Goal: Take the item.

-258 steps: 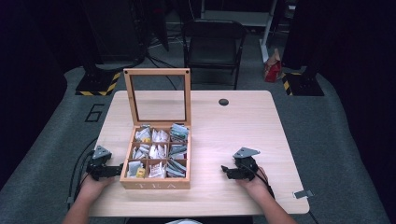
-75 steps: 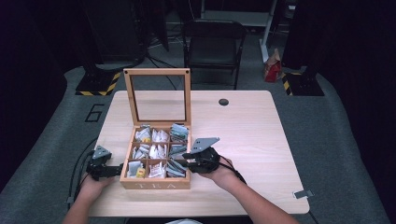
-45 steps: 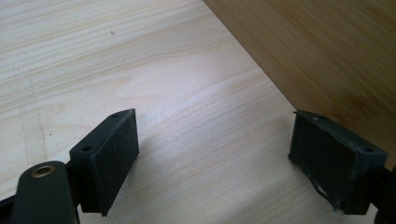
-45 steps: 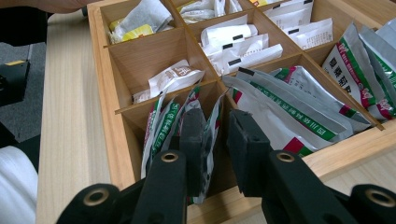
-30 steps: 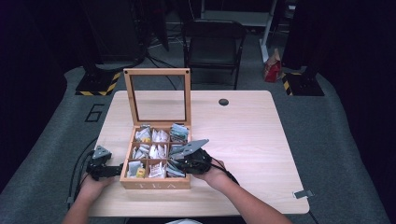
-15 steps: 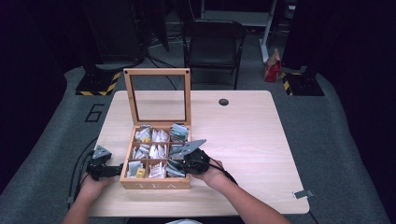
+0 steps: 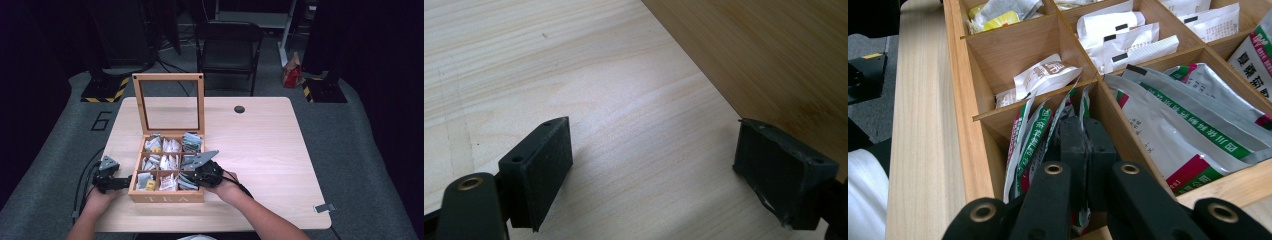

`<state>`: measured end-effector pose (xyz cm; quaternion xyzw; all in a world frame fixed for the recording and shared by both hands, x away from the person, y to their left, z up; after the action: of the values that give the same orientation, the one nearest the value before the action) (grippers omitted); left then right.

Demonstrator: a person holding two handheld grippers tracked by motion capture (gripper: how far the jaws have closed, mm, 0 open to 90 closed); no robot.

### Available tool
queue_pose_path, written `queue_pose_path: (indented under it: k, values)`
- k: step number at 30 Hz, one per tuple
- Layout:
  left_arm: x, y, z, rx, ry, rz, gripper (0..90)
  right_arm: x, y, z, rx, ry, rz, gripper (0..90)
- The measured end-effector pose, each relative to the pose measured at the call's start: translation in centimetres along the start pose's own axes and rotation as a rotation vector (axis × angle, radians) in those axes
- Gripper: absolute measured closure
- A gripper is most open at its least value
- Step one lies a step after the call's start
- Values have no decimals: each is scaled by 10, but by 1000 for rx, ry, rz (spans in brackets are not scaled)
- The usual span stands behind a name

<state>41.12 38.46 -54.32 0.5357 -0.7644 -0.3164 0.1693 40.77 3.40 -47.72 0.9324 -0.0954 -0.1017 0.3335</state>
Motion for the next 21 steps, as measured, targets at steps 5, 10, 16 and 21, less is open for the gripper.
queue_pose_path:
  k: [5,10,16,21]
  values:
    - [0,0,0,0,0,0,152,-2,7,-3,18,-6,-6,896]
    - [0,0,0,2,1,-1,152,-2,13,-8,33,14,-4,896]
    - [0,0,0,3,1,-1,152,-4,23,-16,49,23,-8,896]
    - [0,0,0,2,1,-1,152,-6,32,-23,66,33,-12,895]
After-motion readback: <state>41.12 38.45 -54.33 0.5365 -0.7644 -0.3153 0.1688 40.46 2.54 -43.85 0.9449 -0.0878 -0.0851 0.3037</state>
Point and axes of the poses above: each handheld gripper's, and its own axes: y roughly backward along the jaws, z roughly out of its underside, x roughly to its right, the point moved 2 cm from there along -y, roughly forward along the jaws, and after that the axes turned 7 degrees about -z, right-handed, at the moved point
